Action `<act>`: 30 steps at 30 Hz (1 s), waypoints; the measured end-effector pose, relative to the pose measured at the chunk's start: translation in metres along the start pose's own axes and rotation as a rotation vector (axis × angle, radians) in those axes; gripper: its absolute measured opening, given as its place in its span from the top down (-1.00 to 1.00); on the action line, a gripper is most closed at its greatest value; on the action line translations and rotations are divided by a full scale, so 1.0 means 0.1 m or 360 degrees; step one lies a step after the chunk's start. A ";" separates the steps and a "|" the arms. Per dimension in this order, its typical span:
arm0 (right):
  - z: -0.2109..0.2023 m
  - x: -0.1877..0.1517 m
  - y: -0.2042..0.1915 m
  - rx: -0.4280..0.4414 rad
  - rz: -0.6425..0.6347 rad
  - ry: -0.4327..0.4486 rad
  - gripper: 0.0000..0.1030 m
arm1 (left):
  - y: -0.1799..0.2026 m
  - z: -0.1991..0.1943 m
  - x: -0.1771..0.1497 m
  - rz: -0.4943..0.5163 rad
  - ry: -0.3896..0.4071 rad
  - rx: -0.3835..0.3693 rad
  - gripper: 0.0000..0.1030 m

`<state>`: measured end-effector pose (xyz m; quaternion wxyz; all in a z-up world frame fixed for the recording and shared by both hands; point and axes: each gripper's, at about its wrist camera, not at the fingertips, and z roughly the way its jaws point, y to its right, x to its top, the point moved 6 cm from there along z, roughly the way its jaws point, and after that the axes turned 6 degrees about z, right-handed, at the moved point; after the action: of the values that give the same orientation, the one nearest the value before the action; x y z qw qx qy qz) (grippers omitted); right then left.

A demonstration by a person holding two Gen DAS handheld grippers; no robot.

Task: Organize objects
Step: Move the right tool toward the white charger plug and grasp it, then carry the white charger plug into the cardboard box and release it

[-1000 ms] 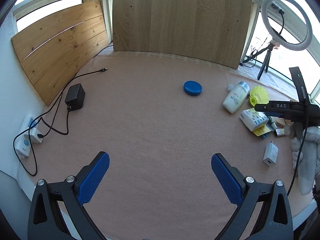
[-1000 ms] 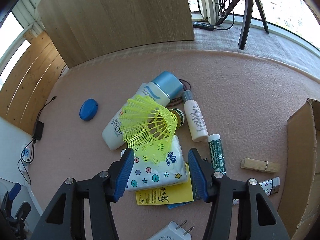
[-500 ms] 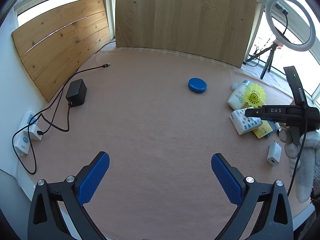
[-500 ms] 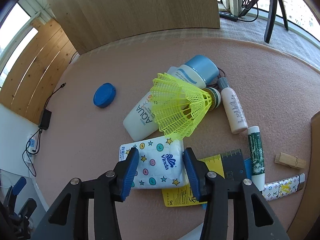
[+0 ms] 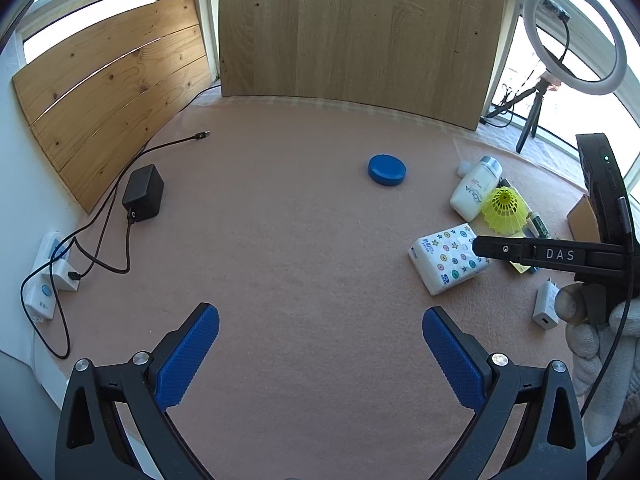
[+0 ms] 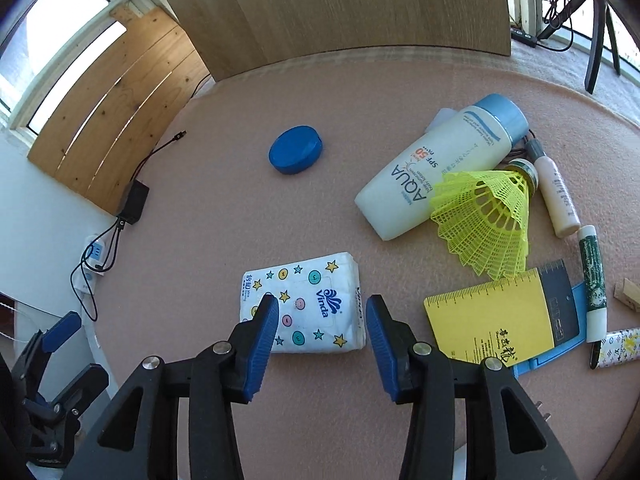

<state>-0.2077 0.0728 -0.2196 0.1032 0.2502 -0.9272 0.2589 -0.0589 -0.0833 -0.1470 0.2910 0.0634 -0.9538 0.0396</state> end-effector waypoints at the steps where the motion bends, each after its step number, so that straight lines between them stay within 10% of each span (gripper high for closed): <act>1: -0.10 -0.03 0.06 -0.0001 0.0032 0.0030 0.17 | 0.03 0.01 0.01 0.0009 0.0001 -0.0009 -1.00; 12: -0.87 -0.48 1.02 -0.0326 0.0433 0.0231 0.17 | 0.58 0.22 0.17 0.0168 -0.0004 -0.0185 -0.99; 30: -0.65 -0.67 1.12 -0.0081 0.0647 0.0094 0.40 | 2.17 0.62 0.01 0.0657 -0.0184 -0.0795 -0.46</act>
<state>-0.2041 0.2179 -0.2346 0.0824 0.0475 -0.9614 0.2581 -0.1253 0.1246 -0.2065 0.2287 -0.2025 -0.9417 -0.1412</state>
